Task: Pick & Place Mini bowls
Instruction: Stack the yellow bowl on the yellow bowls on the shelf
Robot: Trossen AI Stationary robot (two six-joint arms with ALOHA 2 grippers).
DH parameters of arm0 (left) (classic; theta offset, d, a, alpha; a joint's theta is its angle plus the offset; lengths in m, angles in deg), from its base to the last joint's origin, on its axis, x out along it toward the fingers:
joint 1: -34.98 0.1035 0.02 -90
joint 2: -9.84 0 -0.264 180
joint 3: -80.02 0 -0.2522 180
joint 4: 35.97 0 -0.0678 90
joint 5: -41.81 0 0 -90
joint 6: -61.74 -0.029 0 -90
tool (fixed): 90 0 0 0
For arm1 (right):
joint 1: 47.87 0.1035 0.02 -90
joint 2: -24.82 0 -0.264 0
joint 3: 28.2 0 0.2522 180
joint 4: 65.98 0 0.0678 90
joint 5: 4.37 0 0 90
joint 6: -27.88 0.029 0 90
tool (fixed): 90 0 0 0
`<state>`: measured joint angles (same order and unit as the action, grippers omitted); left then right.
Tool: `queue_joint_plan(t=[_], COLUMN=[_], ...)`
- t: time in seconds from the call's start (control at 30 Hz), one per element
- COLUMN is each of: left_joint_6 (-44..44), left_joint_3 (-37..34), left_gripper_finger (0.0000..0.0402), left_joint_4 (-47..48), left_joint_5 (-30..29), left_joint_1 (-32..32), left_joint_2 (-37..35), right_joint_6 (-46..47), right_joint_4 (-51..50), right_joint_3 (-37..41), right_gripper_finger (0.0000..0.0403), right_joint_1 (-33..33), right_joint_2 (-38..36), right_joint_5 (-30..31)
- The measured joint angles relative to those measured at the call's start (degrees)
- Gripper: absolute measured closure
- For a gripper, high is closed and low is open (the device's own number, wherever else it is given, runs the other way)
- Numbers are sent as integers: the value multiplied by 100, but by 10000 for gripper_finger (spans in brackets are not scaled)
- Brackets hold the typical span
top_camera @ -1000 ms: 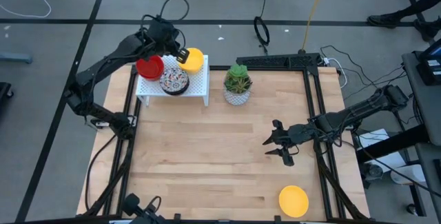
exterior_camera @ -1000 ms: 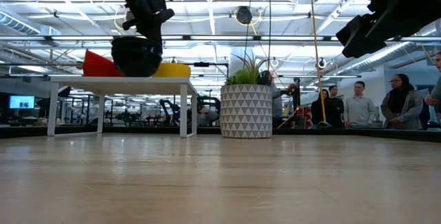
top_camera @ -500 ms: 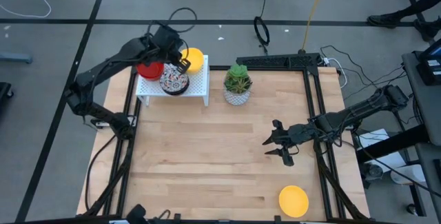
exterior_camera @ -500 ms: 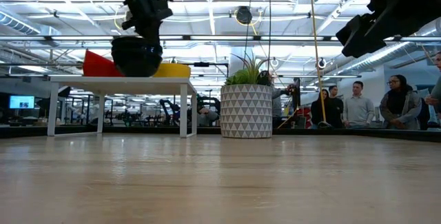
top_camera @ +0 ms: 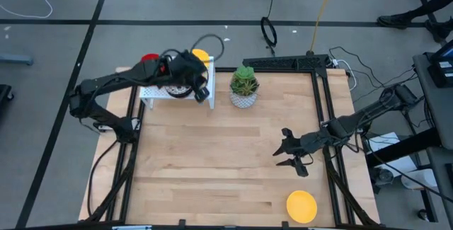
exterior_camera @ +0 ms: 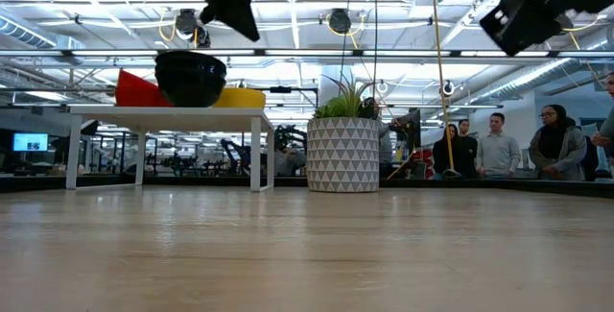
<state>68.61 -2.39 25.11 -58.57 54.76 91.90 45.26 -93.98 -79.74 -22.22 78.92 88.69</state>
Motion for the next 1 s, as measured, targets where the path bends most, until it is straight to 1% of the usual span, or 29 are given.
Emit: queue_joint_plan(t=[0.1,0.2,0.27,0.37,0.43,0.5,0.7,0.83,1.0], left_joint_6=[314,604,717,727,732,740,808,931,1017], left_joint_3=[0,0,0,0,0,0,0,0,0], left_gripper_finger=[371,371,371,371,371,371,371,371,371], left_joint_4=[-5,-6,-5,-14,-69,-109,-109,-108,-108], left_joint_5=[10,1,-4,-8,-11,-16,-75,-322,-331], left_joint_1=[-435,-810,-1036,-1332,-1498,-1640,-1995,-2175,-2344], left_joint_2=[2,4,5,7,7,7,9,9,9], right_joint_6=[419,1059,1531,2297,2686,2982,3409,3513,3552], right_joint_4=[-539,-1030,-1243,-1255,-1265,-1252,-1304,-1309,-1389], right_joint_3=[-308,-472,-534,-634,-714,-794,-833,-833,-833], right_gripper_finger=[234,234,234,234,234,234,234,234,234], right_joint_1=[168,405,621,982,1247,1508,2097,2244,2256], right_joint_2=[130,408,632,986,1210,1402,1838,2157,2448], right_joint_5=[14,-26,-214,-615,-763,-782,-743,-751,-760])
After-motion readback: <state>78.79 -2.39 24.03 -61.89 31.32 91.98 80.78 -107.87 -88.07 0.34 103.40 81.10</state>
